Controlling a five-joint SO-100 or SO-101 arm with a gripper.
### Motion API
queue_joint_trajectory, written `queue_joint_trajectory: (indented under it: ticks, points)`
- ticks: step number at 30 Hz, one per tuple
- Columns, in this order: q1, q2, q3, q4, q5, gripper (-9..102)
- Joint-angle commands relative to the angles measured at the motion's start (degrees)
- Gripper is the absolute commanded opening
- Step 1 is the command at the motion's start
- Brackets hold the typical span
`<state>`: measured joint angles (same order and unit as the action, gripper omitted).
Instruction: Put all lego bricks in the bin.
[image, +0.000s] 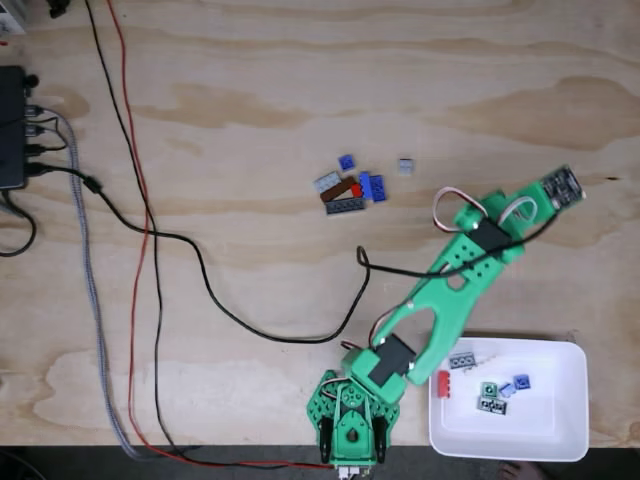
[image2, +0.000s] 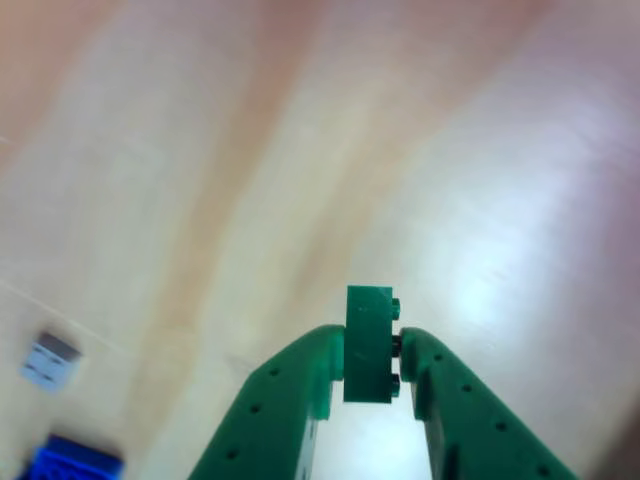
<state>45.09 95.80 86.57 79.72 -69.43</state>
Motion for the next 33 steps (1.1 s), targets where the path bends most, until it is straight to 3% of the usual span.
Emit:
queue_joint_trajectory:
  ticks: [1,6,13,14,16,18,22,25,28,31,33]
  points:
    - [20.2,22.2,1.9,20.5,-15.4,0]
    - [33.7,23.8,4.3,19.7,-27.8,0]
    - [39.9,25.3,18.1,6.9,-32.0,0]
    - [40.3,25.4,19.1,6.3,-32.2,2]
    - [40.4,25.3,19.8,6.4,-31.9,22]
    - [38.8,25.0,19.2,6.8,-29.4,28]
    - [33.7,25.0,17.4,8.8,-26.0,29]
    - [21.3,18.4,8.3,9.0,-18.1,27]
    - [5.0,8.5,4.6,-9.3,-7.2,27]
    - [-6.9,1.0,7.8,-28.0,-5.7,26]
    - [-12.4,-3.1,9.5,-35.4,-6.2,27]
